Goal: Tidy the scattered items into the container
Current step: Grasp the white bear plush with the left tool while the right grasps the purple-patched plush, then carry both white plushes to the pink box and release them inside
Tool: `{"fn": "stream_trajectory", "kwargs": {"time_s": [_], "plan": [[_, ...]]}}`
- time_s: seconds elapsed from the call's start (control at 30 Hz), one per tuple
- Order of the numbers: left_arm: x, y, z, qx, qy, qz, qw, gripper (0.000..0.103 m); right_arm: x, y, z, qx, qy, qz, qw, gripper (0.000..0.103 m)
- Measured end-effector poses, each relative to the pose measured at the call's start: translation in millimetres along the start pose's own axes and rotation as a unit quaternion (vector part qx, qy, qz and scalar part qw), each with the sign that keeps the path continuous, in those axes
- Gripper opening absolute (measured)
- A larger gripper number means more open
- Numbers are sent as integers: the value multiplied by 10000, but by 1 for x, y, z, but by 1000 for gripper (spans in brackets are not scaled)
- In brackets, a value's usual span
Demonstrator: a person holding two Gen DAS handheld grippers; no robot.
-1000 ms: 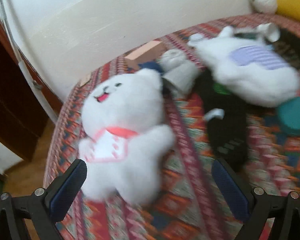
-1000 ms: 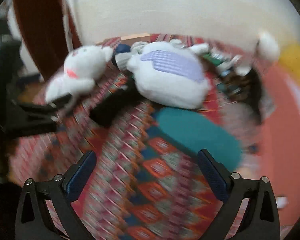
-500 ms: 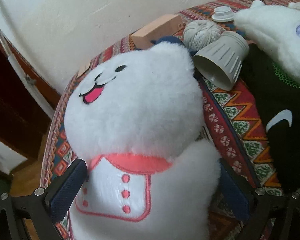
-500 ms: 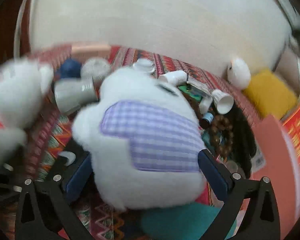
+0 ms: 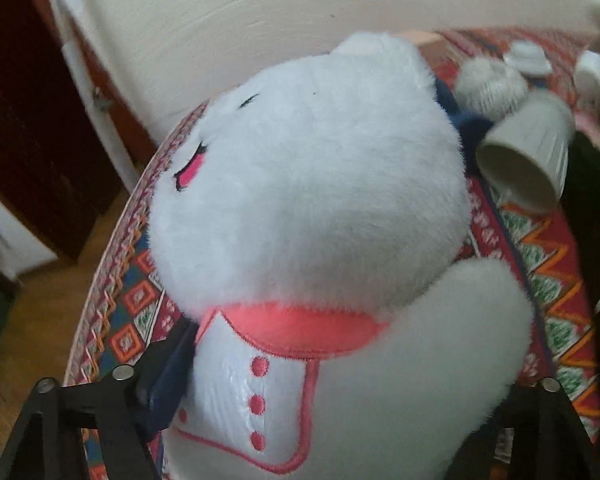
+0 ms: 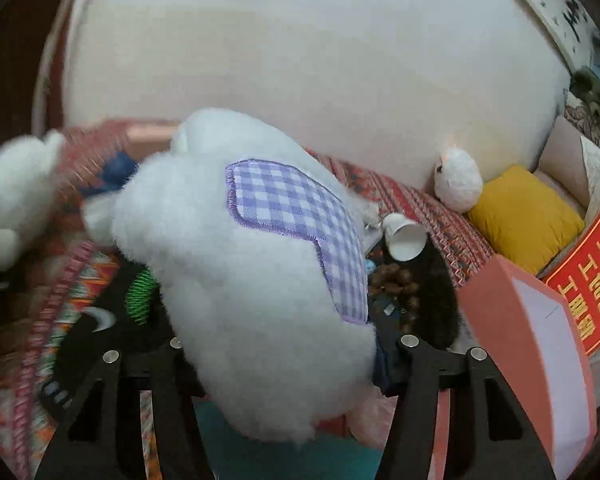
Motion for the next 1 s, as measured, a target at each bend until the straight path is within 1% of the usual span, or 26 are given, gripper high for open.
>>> {"fn": "stream_trajectory", "kwargs": {"time_s": [0.07, 0.1, 0.17, 0.2, 0.27, 0.3, 0.37, 0.43, 0.53, 0.63, 0.7, 0.77, 0.83, 0.9, 0.97, 1.0], "plan": [[-2, 1, 20, 79, -260, 284, 9992, 76, 9, 2, 27, 222, 137, -111, 9996, 59], [-2, 2, 30, 166, -304, 340, 9988, 75, 14, 3, 41, 333, 205, -166, 9991, 59], [1, 3, 62, 506, -288, 321, 9978, 75, 23, 4, 69, 554, 342, -277, 9975, 59], [5, 4, 79, 676, -342, 309, 9966, 75, 28, 5, 83, 665, 402, -329, 9964, 59], [13, 6, 116, 1014, -476, 283, 9933, 75, 38, -2, 114, 840, 377, -376, 9950, 59], [20, 5, 139, 1186, -601, 271, 9908, 75, 43, -5, 127, 910, 363, -401, 9944, 60], [34, 1, 186, 1531, -874, 245, 9840, 75, 58, -13, 157, 1054, 263, -457, 9930, 60], [52, -5, 226, 1739, -1192, 187, 9773, 75, 76, -20, 184, 1172, 150, -514, 9917, 60], [100, -11, 287, 1959, -1841, -94, 9631, 75, 111, -33, 221, 1328, -134, -646, 9890, 60], [149, -12, 334, 2144, -2297, -432, 9484, 75, 154, -49, 253, 1437, -493, -862, 9846, 60], [185, -9, 359, 2219, -2480, -676, 9406, 75, 188, -61, 269, 1463, -749, -1065, 9806, 60], [221, -7, 379, 2223, -2732, -866, 9319, 75, 228, -81, 290, 1445, -1011, -1259, 9762, 61], [259, -5, 395, 2193, -2947, -1051, 9241, 75, 275, -105, 297, 1314, -1206, -1537, 9719, 61], [290, 1, 403, 2157, -3064, -1183, 9196, 75, 315, -121, 292, 1145, -1221, -1833, 9687, 61], [321, 12, 405, 2081, -3207, -1254, 9155, 75, 354, -133, 261, 944, -1192, -2122, 9653, 61], [338, 19, 404, 2016, -3298, -1263, 9136, 76, 373, -138, 244, 837, -1170, -2257, 9635, 62]]}}
Point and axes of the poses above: each gripper's, at about its wrist camera, not at the fingertips, and z roughly against the way its jaws point, x to its right, y to its top, the point moved 7 cm from there along -z, roughly the way its jaws point, and after that the axes turned 5 degrees about y, right-handed, at the moved point
